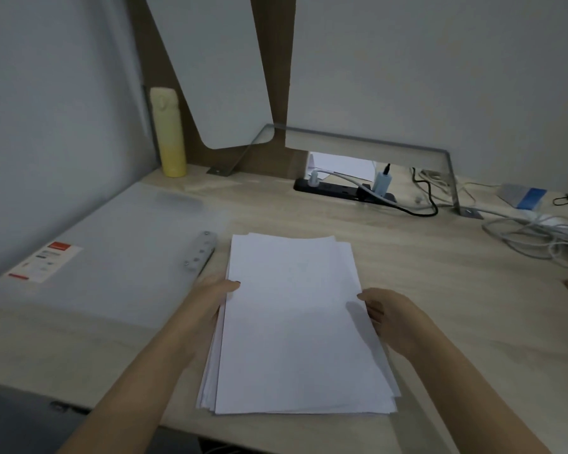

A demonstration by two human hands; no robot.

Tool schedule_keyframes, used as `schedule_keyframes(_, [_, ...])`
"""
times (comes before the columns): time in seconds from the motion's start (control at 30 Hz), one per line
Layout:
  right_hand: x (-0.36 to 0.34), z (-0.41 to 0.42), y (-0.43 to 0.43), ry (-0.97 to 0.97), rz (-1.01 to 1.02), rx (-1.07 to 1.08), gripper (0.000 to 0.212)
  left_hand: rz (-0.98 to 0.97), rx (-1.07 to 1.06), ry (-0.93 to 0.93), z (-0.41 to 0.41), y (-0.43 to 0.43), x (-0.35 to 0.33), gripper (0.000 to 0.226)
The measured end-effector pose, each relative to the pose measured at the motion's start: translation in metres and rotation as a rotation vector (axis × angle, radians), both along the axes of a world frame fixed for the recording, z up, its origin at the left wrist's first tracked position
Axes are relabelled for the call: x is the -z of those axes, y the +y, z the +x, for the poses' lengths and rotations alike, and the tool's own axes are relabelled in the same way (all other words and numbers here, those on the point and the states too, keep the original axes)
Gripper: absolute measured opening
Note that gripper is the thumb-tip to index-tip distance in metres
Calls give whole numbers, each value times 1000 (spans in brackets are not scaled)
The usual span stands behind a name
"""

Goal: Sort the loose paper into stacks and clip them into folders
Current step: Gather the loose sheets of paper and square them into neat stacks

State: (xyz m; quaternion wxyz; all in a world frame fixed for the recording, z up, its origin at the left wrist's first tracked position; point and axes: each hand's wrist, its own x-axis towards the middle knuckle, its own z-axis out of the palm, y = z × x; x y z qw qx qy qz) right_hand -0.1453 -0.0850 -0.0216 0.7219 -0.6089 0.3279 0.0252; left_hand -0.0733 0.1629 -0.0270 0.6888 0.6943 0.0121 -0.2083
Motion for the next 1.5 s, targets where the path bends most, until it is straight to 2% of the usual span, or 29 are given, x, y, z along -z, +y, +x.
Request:
schedule_keyframes(0.07, [-6,-2,-6,11,70,35,19,-82,-27,56,2,4,3,22])
schedule_keyframes(0.17, [-2,-3,-18,41,59,13,29,-96,-65,97,6,5,6,15])
schedule_keyframes(0.27, [-1,-6,-16,69,-26,-55,14,20,-44,73,1,-4,6,13])
schedule_keyframes(0.3, [0,-7,-12,80,-93,-76,9,54,-39,57,0,-7,8,20])
schedule_keyframes(0.37, [6,-9,-8,84,-206,-114,27,182,-56,2,-3,-16,13,27])
schedule_keyframes(0.47, [9,-13,3,-28,-307,-151,26,360,-81,-83,-10,-23,20,36])
schedule_keyframes(0.53, [8,-19,5,-105,-243,-166,26,470,-93,-205,-13,-28,26,41])
schedule_keyframes(0.6, [8,-26,0,-140,-38,-245,32,600,-115,-290,-17,-32,27,43])
schedule_keyframes(0.67, [10,-34,-3,-141,140,-308,41,532,-97,-265,-19,-32,26,48])
schedule_keyframes(0.73, [13,-40,-5,-176,186,-297,46,355,-99,-218,-22,-32,17,40])
schedule_keyframes(0.8, [11,-43,-7,-248,182,-244,47,162,-80,-137,-26,-32,10,28])
schedule_keyframes(0.87, [2,-46,-10,-331,161,-192,40,6,-49,-82,-27,-34,7,31])
schedule_keyframes(0.97, [-24,-47,-18,-464,77,-152,43,-151,-59,-163,-29,-44,-13,40])
schedule_keyframes(1.03, [-46,-49,-25,-561,47,-131,42,-200,-72,-284,-27,-57,-32,38])
schedule_keyframes(1.13, [-76,-56,-39,-676,16,-109,29,-223,-84,-522,-26,-76,-62,28])
schedule_keyframes(1.23, [-91,-65,-51,-734,-22,-88,25,-230,-74,-676,-25,-89,-80,40])
schedule_keyframes(1.3, [-93,-67,-55,-730,-53,-91,25,-287,-58,-682,-25,-97,-83,46])
schedule_keyframes(1.4, [-86,-69,-58,-685,-39,-93,21,-330,-75,-660,-26,-106,-77,34])
schedule_keyframes(1.5, [-81,-69,-58,-656,-22,-88,20,-325,-96,-656,-28,-109,-73,39])
